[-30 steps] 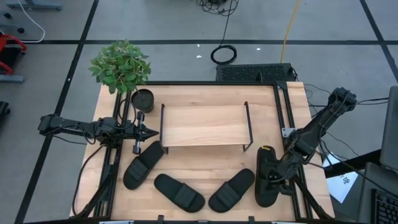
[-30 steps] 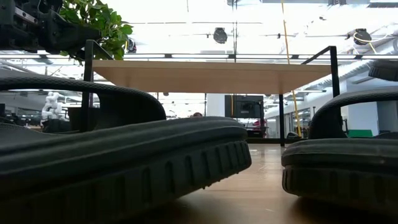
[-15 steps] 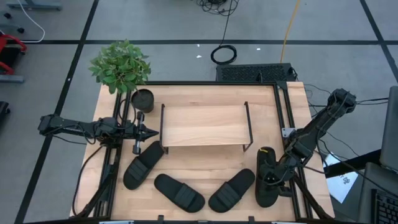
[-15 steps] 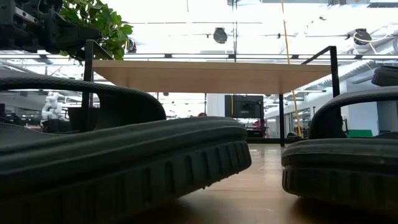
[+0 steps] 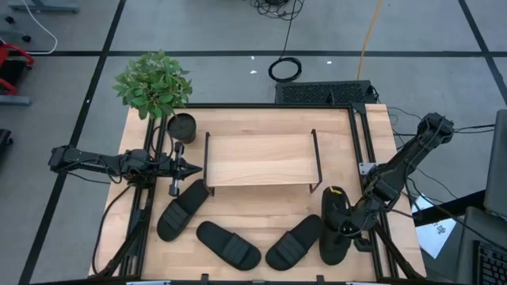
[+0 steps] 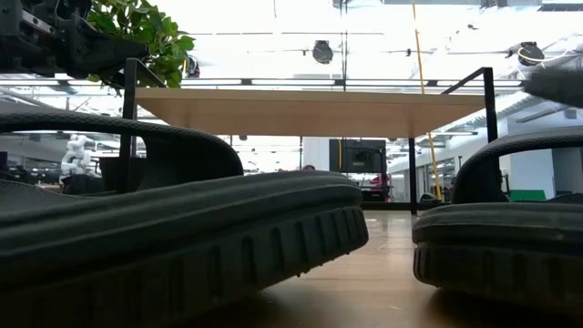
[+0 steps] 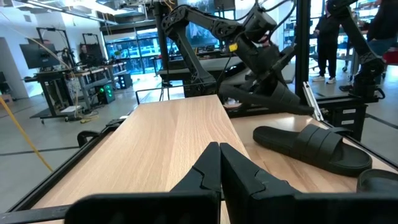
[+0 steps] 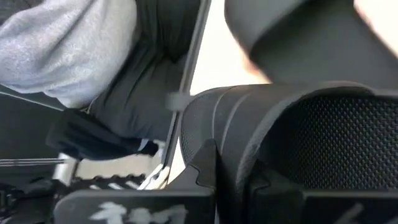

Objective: Pick and place slides into the shelf
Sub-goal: Put the black slide on the shelf

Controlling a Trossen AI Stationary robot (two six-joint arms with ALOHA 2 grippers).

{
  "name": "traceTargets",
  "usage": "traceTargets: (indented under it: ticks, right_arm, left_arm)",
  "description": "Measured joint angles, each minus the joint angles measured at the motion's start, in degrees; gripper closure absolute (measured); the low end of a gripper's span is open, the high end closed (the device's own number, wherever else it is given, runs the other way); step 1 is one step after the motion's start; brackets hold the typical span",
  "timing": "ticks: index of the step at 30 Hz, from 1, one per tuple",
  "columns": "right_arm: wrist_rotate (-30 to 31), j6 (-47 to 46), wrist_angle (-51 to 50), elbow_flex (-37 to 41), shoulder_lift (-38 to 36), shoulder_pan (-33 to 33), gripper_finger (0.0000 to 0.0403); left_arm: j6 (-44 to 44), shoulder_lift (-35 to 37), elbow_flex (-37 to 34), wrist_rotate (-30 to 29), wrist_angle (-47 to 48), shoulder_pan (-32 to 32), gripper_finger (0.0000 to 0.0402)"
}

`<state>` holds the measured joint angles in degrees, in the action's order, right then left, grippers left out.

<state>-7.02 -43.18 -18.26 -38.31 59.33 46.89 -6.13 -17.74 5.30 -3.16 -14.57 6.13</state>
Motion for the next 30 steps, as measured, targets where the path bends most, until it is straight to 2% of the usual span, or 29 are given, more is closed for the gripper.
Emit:
traceTargets:
  ticks: [4,11,22,27,30]
  right_arm:
    - [1.34,3.75,-0.36,-2.33,0.00,0.00,0.0399]
    - [2.70,4.96,-2.48,-5.95,0.19,0.11,0.0399]
    - [0.76,5.83,-25.25,-22.71,6.27,-2.60,0.0399]
    - [-3.28,12.31,-30.56,-29.44,8.06,-6.98,0.0399]
    - [-3.48,17.81,-32.61,-32.50,8.38,-10.55,0.0399]
  left_arm:
    - [-0.08,0.00,0.00,0.00,0.04,0.02,0.0394]
    - [-0.13,0.02,0.00,0.00,0.39,0.01,0.0394]
    - [-0.09,0.00,0.01,0.00,0.72,0.02,0.0394]
    - [-0.09,0.00,0.02,0.00,0.72,0.02,0.0394]
    - [-0.06,0.00,0.02,0.00,0.72,0.02,0.0394]
